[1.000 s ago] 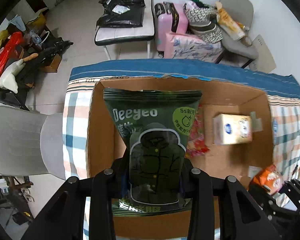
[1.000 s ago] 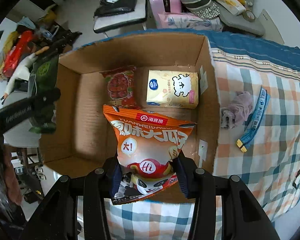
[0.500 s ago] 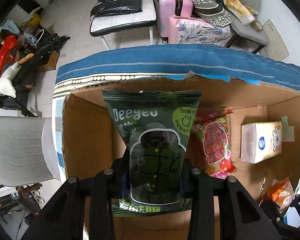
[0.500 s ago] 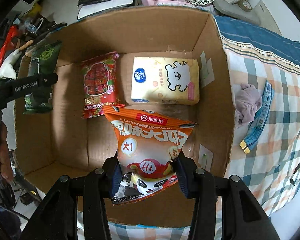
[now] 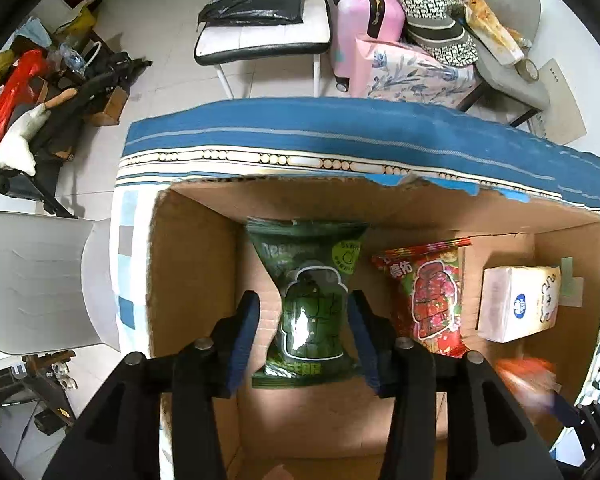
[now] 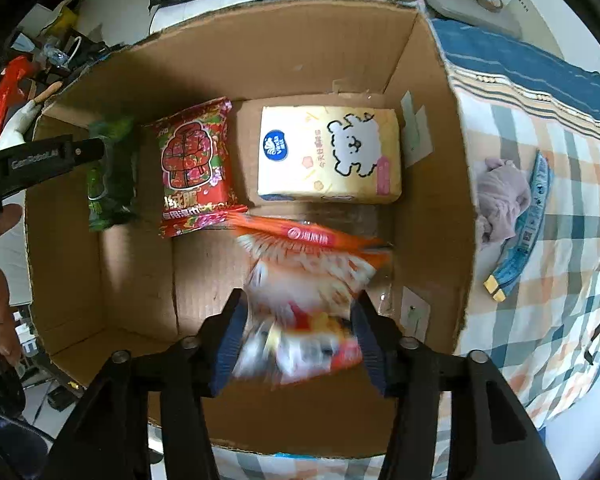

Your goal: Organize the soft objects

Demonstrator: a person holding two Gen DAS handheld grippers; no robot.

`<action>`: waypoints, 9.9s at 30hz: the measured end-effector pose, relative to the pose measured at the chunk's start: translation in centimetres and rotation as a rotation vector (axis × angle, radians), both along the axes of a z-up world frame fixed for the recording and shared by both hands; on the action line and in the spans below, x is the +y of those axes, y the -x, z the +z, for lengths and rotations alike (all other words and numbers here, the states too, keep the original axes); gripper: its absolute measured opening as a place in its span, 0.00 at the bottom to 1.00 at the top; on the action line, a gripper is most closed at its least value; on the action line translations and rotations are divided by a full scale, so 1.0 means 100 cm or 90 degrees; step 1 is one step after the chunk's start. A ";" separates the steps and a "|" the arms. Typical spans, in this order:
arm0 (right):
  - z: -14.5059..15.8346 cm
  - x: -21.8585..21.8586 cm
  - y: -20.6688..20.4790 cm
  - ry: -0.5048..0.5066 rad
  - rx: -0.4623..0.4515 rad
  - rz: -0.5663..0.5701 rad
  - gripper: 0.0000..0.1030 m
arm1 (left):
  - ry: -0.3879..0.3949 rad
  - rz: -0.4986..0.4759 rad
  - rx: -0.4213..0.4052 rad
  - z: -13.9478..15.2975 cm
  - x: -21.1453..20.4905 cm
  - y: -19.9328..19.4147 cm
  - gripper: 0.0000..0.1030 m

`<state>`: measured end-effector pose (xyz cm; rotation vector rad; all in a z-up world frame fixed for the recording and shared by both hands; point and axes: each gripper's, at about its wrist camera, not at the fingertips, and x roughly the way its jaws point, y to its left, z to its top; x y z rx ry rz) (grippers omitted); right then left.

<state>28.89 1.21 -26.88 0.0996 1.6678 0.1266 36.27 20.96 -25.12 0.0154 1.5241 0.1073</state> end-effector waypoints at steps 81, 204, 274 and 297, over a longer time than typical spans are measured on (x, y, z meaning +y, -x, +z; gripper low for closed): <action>-0.091 -0.330 0.033 -0.082 0.049 -0.279 0.16 | -0.217 -0.369 -0.015 -0.031 -0.381 0.033 0.97; 0.029 0.041 0.032 -0.123 -0.012 0.060 0.49 | 0.097 -0.014 0.040 0.027 -0.018 0.103 0.78; 0.355 -0.055 0.237 0.032 -0.432 -0.007 1.00 | 0.008 -0.003 -0.360 0.321 -0.063 0.308 0.96; 0.355 -0.059 0.246 0.043 -0.431 -0.028 1.00 | -0.008 0.014 -0.369 0.321 -0.059 0.321 0.96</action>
